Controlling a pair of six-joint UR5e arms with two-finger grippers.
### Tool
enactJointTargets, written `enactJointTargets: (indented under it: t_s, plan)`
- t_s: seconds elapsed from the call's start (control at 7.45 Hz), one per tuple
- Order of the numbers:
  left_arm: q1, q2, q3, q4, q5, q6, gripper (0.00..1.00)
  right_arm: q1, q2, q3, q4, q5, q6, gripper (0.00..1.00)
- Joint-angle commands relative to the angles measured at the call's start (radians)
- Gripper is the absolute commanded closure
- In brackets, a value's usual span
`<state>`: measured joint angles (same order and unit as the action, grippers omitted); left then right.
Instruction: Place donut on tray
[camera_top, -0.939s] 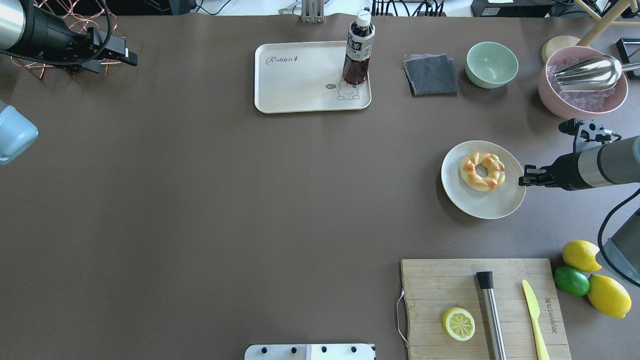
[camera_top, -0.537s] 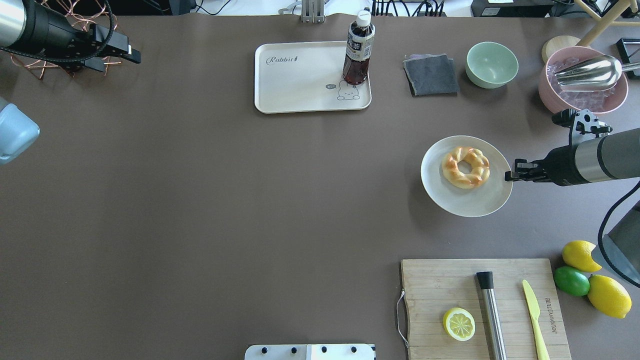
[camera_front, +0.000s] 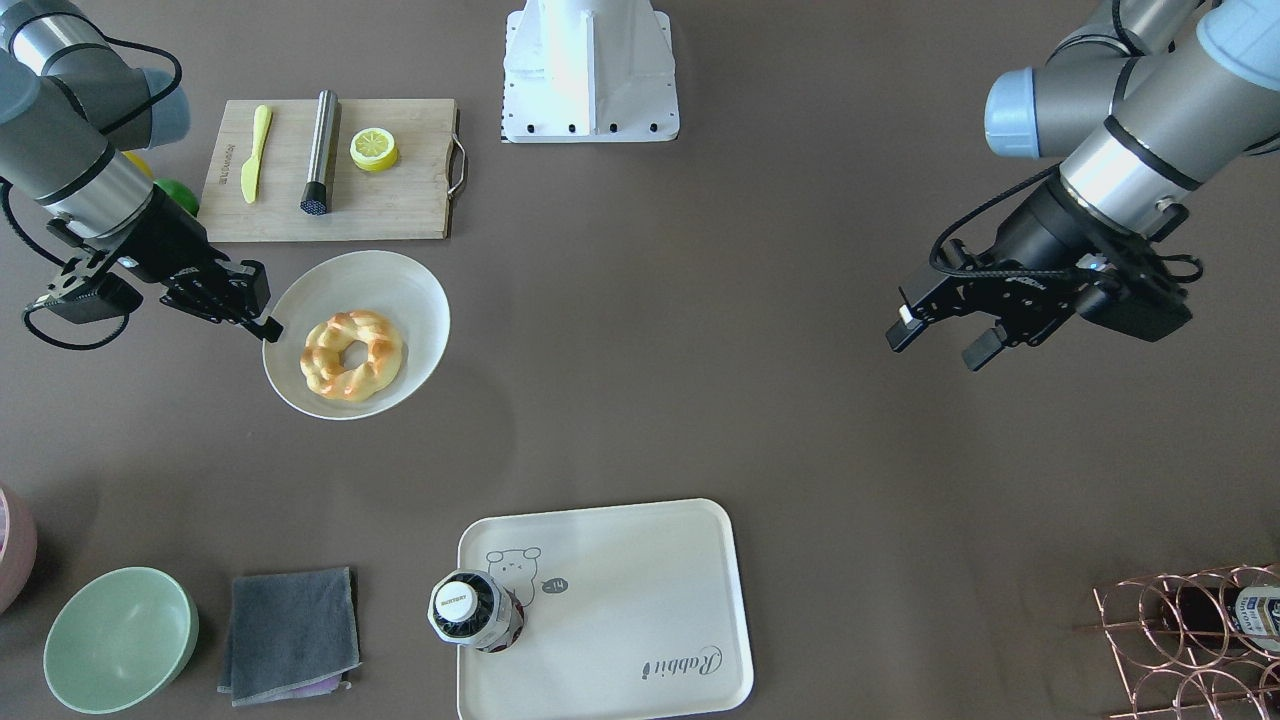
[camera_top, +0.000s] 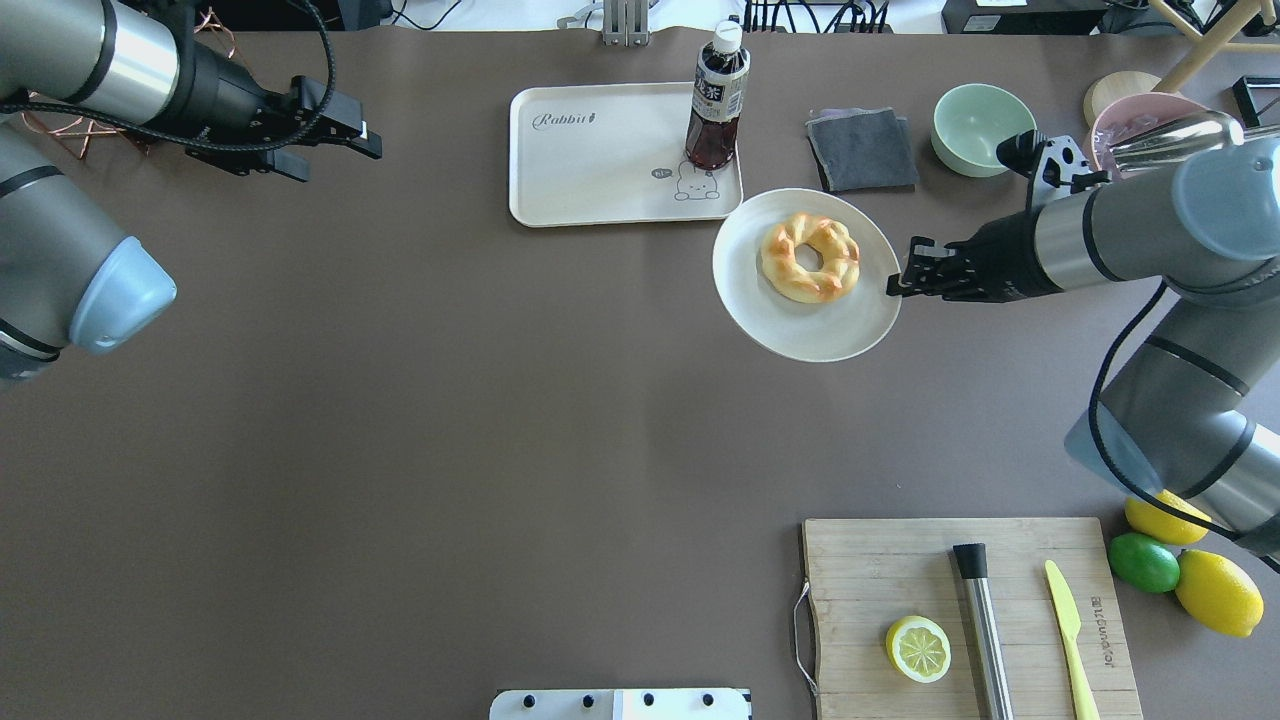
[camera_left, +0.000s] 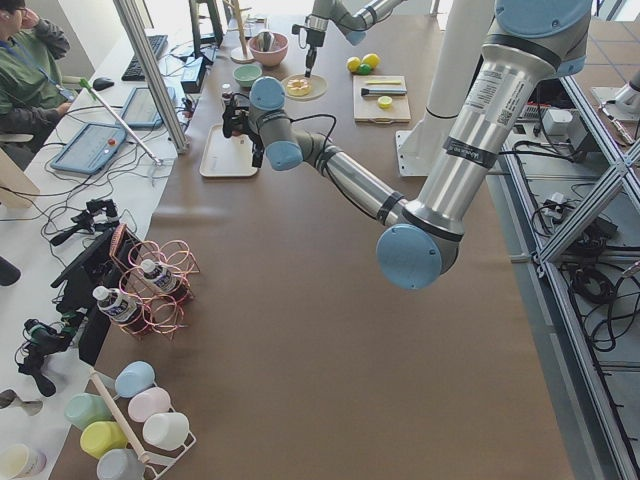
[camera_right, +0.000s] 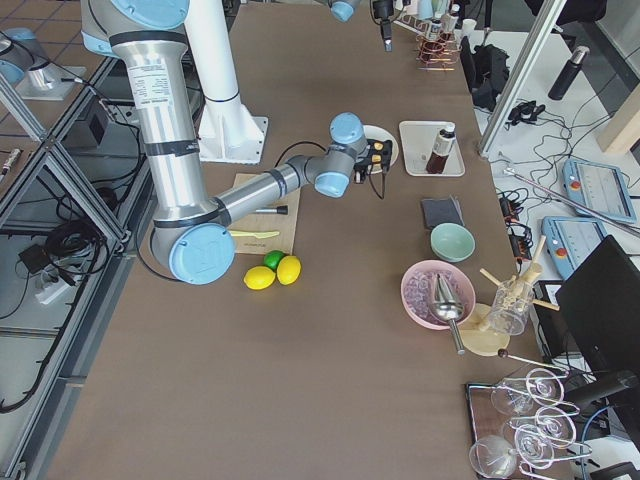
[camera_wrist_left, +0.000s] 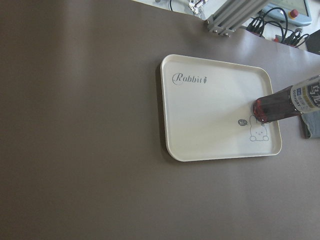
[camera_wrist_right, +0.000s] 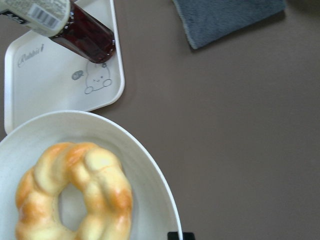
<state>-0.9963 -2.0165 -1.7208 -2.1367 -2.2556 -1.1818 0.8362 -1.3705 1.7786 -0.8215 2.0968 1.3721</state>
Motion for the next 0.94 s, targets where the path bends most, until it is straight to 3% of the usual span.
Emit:
enactJointTargets:
  t_s: [0.0,0.27,0.54,0.8]
  plan:
    - [0.048,-0.022,0.001,-0.003,0.001,-0.053,0.01,-0.081,0.268,0.016,-0.301,-0.076,0.059,1.00]
    - [0.044,-0.015,-0.003,-0.005,-0.007,-0.050,0.01,-0.205,0.484,0.025,-0.605,-0.208,0.109,1.00]
    - [0.048,-0.015,-0.016,-0.003,-0.007,-0.056,0.01,-0.302,0.577,0.021,-0.685,-0.312,0.177,1.00]
    - [0.048,0.069,-0.073,-0.006,-0.018,-0.053,0.02,-0.382,0.651,-0.008,-0.718,-0.404,0.229,1.00]
